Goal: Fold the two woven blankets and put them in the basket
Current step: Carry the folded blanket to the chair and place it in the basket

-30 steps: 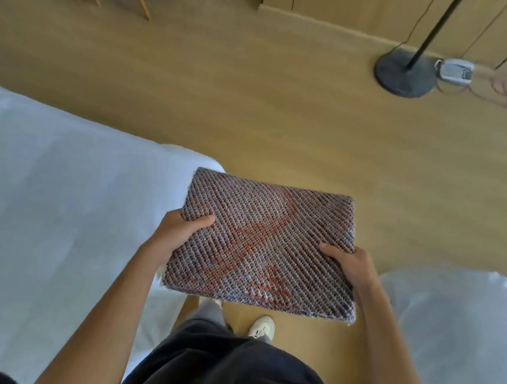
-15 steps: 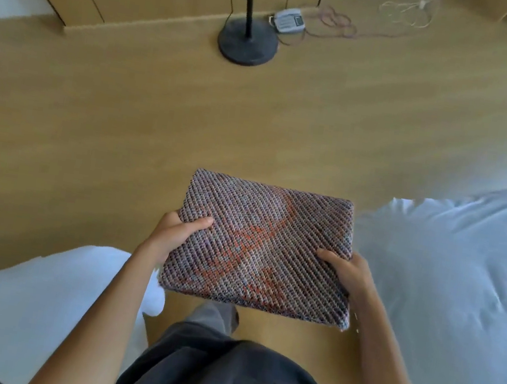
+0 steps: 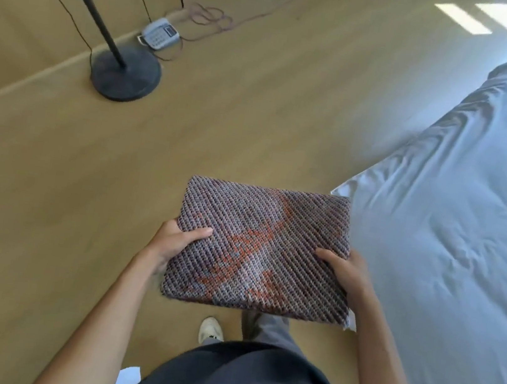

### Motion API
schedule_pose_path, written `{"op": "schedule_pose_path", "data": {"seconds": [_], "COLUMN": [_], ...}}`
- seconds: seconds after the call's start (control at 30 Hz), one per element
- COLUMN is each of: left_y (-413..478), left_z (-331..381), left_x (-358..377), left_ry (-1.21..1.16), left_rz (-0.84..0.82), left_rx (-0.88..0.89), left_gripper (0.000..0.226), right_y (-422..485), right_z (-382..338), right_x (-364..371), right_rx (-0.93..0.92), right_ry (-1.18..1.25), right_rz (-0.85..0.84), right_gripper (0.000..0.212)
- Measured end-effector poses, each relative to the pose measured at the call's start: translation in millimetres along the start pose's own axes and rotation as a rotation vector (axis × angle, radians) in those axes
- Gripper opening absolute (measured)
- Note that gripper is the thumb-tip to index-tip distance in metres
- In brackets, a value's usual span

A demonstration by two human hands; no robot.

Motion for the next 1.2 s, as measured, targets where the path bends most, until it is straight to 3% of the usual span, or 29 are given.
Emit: {"op": "schedule_pose_path", "data": {"seconds": [0.4, 0.8, 1.2], "left_y": [142, 317, 443], "left_z": [155, 306, 450], "left_x": [127, 210, 313], "left_ry": [0.140, 0.326, 0.492], "left_rz": [-0.072, -0.216, -0.391], "left_rx": [0.021, 0.026, 0.010], "left_gripper": [0.033, 0.026, 0.050], "right_y": [127, 258, 348], "right_z": [-95, -198, -291], "right_x": [-98, -132, -178], "right_rx": [0.031, 0.091, 0.166], "right_ry": [0.134, 0.238, 0.390], "right_rz": [0.144, 0.299, 0.478], "right_gripper": [0.028, 0.023, 0.025]}}
Point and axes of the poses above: each hand's wrist, its own y-axis towards the middle knuckle, its own x-axis out of the palm, z = x × y, the point moved 9 cm from there along y, towards the middle knuckle, and after that the axes turned 10 degrees about -y, right-handed, at the moved point
